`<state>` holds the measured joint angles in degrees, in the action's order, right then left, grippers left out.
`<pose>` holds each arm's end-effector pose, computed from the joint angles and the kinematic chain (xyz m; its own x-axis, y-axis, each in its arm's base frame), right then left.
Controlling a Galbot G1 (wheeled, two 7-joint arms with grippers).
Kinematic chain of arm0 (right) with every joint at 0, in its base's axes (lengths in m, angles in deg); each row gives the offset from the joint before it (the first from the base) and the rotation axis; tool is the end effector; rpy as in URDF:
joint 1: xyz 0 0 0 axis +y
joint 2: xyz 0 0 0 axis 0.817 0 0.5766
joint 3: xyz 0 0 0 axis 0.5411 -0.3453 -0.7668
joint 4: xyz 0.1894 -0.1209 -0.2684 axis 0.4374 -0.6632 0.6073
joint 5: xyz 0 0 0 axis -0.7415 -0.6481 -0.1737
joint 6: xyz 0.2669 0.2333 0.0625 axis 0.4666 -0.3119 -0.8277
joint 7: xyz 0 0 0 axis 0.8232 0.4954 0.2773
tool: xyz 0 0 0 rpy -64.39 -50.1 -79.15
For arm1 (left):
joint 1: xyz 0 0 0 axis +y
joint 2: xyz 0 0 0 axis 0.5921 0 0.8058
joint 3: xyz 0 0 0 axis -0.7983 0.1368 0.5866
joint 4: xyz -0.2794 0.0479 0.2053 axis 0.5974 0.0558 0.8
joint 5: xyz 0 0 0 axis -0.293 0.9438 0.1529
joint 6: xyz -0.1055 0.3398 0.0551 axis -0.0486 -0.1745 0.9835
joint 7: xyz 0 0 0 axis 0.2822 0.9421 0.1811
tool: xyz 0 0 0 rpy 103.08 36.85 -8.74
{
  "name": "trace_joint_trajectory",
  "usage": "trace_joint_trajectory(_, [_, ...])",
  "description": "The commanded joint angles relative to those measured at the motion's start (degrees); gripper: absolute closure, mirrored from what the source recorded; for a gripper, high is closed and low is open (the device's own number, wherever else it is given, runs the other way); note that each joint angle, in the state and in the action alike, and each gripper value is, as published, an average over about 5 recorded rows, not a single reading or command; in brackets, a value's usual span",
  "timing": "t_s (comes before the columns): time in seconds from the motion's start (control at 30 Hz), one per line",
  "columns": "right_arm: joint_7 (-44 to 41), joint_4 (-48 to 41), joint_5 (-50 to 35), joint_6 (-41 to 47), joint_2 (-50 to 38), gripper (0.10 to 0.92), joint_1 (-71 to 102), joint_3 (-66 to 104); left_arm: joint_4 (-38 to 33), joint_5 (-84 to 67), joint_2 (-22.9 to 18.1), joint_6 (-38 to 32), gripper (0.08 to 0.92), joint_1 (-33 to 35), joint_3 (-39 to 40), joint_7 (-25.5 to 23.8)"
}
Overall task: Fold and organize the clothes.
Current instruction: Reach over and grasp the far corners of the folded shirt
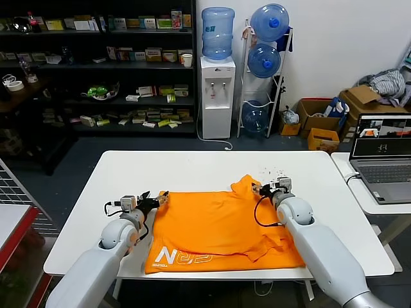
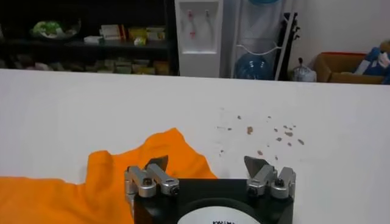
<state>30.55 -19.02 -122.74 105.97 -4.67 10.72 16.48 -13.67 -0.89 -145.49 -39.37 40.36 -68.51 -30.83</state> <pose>0.4769 -0.0577 -0.3375 -0.8051 -0.1084 0.5832 -0.1257 0.9920 0.0109 0.4141 0.0630 -0.3667 -0.8624 0.1871 0.4704 0.1254 0.9792 -0.1597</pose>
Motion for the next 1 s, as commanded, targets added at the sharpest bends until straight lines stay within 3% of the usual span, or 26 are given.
trace_joint_trajectory(0.03, [-1.0,-2.98,0.0,1.08,0.82,0.223,-2.06,-1.17,2.32,-0.44,-0.07,2.05,0.177,-2.34,1.21,-0.3])
trace_joint_trajectory(0.23, [-1.73,-2.88,-0.11,1.79,0.79,0.378,-1.94,-1.54,1.32,-0.28,0.45,2.49,0.233,-1.81,1.71,-0.48])
trace_joint_trajectory(0.77, [-2.94,-0.95,-0.14,-1.29,-0.01,0.837,-0.09,-1.48,1.38,0.46,0.2,0.41,0.692,-1.51,2.01,-1.3])
trace_joint_trajectory(0.87, [-3.01,-0.6,-0.18,-2.61,-0.18,0.893,0.16,-1.39,1.3,0.73,0.12,-0.65,0.778,-1.45,2.01,-1.8])
trace_joint_trajectory(1.0, [-3.41,-0.1,-0.43,-5.61,-0.33,0.901,0.49,-1.18,0.81,1.17,0.05,-2.17,0.883,-1.17,1.77,-2.38])
